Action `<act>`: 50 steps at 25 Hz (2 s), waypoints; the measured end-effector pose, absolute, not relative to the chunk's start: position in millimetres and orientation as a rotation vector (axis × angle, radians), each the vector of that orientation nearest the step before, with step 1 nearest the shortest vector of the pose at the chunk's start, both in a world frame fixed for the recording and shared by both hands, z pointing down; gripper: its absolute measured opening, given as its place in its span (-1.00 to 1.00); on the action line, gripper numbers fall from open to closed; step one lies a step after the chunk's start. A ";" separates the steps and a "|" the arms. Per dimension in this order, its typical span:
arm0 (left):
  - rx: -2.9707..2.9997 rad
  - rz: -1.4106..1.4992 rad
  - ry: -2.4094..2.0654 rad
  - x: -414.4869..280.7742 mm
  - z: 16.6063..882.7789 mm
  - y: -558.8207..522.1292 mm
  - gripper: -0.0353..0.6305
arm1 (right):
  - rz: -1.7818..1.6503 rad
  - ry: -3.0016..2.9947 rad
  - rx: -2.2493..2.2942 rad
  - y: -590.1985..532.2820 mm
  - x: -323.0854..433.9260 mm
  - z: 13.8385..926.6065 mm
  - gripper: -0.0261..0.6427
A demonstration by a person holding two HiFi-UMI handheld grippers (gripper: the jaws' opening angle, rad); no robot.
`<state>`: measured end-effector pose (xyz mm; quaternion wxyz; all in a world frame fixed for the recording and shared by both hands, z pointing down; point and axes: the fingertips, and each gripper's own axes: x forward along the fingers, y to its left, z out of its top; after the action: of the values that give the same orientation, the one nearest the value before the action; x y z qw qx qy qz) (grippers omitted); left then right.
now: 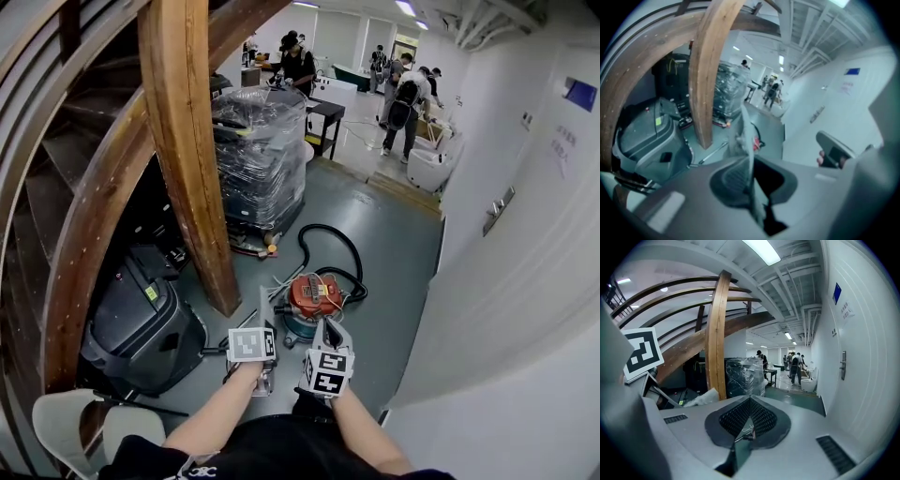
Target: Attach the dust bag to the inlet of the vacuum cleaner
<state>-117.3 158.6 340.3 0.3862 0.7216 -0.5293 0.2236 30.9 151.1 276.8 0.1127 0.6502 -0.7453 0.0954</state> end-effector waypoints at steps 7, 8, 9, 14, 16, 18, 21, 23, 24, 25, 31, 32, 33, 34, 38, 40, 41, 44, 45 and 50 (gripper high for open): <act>1.811 0.583 -1.355 -102.2 342.6 107.9 -0.84 | 0.316 -2.208 1.916 92.5 51.9 275.9 -0.94; 1.808 0.584 -1.356 -99.9 343.3 100.6 -0.84 | 0.317 -2.211 1.912 85.3 54.2 276.8 -0.94; 1.804 0.584 -1.358 -97.5 343.9 93.0 -0.84 | 0.318 -2.212 1.907 77.7 56.8 278.1 -0.94; 1.792 0.580 -1.364 -87.1 345.0 62.4 -0.84 | 0.323 -2.207 1.897 40.8 72.7 277.6 -0.94; 1.785 0.576 -1.368 -85.7 344.6 50.5 -0.84 | 0.322 -2.208 1.901 26.2 77.5 274.7 -0.94; 1.774 0.569 -1.375 -84.9 344.2 38.3 -0.84 | 0.322 -2.213 1.893 13.4 79.6 273.4 -0.94; 1.753 0.564 -1.381 -82.0 345.9 22.1 -0.84 | 0.329 -2.217 1.859 -1.5 81.2 278.1 -0.94; 1.737 0.570 -1.381 -79.4 349.9 12.3 -0.84 | 0.340 -2.215 1.838 -11.3 83.0 284.5 -0.94; 1.729 0.573 -1.380 -77.9 352.3 6.9 -0.84 | 0.346 -2.212 1.832 -17.0 85.0 287.1 -0.94; 1.722 0.577 -1.380 -76.2 354.2 0.9 -0.84 | 0.352 -2.211 1.829 -23.7 87.6 288.7 -0.94; 1.699 0.588 -1.384 -63.6 360.2 -42.2 -0.84 | 0.372 -2.203 1.827 -69.0 106.8 293.8 -0.94; 1.696 0.589 -1.385 -61.6 360.9 -49.5 -0.84 | 0.377 -2.201 1.825 -76.1 109.6 295.5 -0.94; 1.694 0.589 -1.386 -59.5 361.2 -56.9 -0.84 | 0.380 -2.199 1.823 -83.4 112.2 296.9 -0.94; 1.691 0.589 -1.388 -57.5 361.3 -64.4 -0.84 | 0.383 -2.198 1.819 -90.7 114.9 297.9 -0.94; 1.672 0.585 -1.400 -51.7 363.3 -92.2 -0.84 | 0.391 -2.198 1.797 -118.1 123.0 302.0 -0.94; 1.655 0.584 -1.405 -50.3 367.1 -103.8 -0.84 | 0.395 -2.196 1.782 -130.1 126.6 307.0 -0.94; 1.647 0.584 -1.408 -49.6 369.7 -108.9 -0.84 | 0.399 -2.194 1.776 -135.6 128.8 310.1 -0.94; 1.622 0.587 -1.415 -47.2 376.4 -122.5 -0.84 | 0.411 -2.190 1.758 -151.6 136.6 317.6 -0.94; 1.613 0.588 -1.418 -46.9 378.4 -126.1 -0.84 | 0.416 -2.190 1.751 -156.5 139.0 319.6 -0.94; 1.556 0.587 -1.439 -51.3 387.6 -130.7 -0.84 | 0.447 -2.188 1.700 -168.2 145.6 331.9 -0.94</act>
<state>-51.3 -130.7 387.6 0.4540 0.6303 -0.5832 0.2377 145.6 -168.2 331.9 0.1666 0.5974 -0.7686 0.1571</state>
